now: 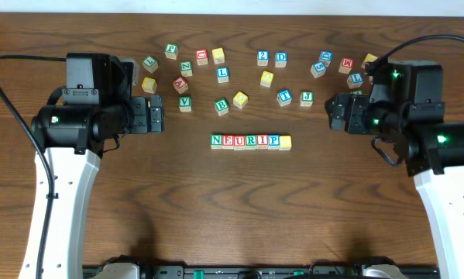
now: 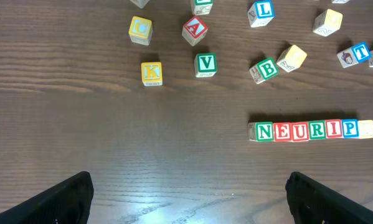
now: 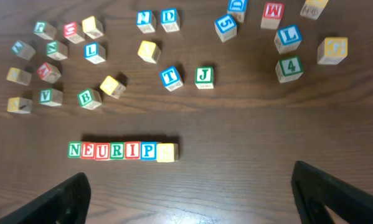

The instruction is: Spell out NEURIPS

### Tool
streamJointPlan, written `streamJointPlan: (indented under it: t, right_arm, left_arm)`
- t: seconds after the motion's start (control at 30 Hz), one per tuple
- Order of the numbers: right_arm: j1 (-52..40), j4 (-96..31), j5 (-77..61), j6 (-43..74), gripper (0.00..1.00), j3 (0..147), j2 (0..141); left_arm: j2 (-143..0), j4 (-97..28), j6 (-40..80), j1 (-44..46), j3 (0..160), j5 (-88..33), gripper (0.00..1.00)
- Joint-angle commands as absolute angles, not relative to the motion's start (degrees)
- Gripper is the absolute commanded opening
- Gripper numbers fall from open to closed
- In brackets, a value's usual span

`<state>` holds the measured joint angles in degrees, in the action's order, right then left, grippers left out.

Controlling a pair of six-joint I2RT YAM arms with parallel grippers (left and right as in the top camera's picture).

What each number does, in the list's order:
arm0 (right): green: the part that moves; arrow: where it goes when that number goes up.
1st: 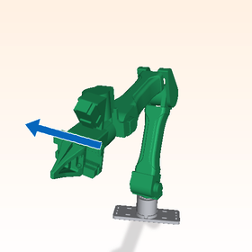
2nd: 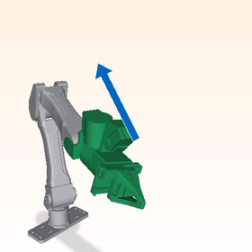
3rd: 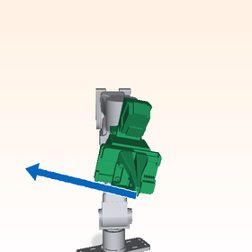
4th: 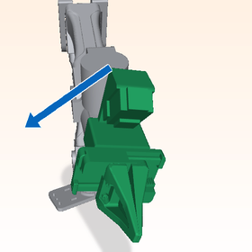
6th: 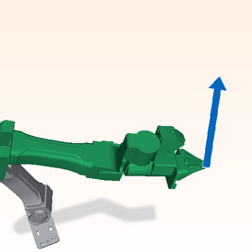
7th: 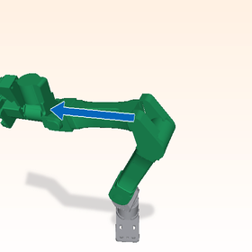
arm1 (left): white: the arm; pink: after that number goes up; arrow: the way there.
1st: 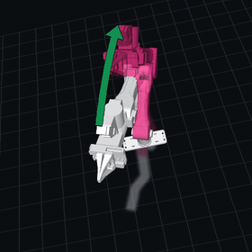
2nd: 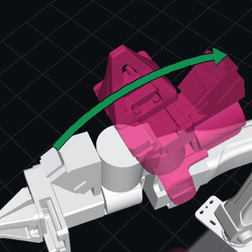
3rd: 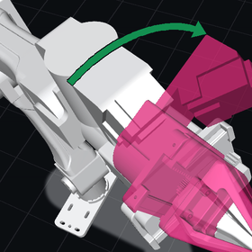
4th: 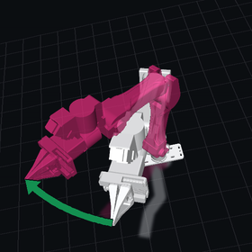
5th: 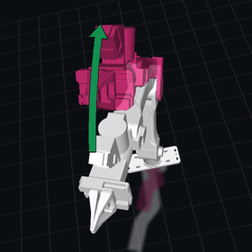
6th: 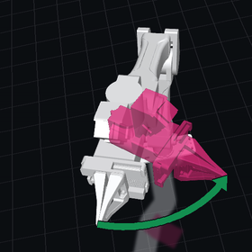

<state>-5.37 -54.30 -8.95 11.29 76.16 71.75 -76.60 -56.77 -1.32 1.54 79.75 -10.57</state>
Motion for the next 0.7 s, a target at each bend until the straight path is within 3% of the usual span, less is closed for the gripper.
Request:
streamJointPlan:
  t: [0.0,0.67]
  right_arm:
    - [-5.1,-54.2,-8.1,11.1,0.99,77.0,69.3]
    - [-5.3,-58.5,-4.3,10.6,0.99,77.0,69.4]
  left_arm:
    - [-75.7,-57.0,-1.3,1.2,80.8,-10.4,0.98]
    - [-75.7,-57.0,-1.3,1.2,80.8,-10.4,0.98]
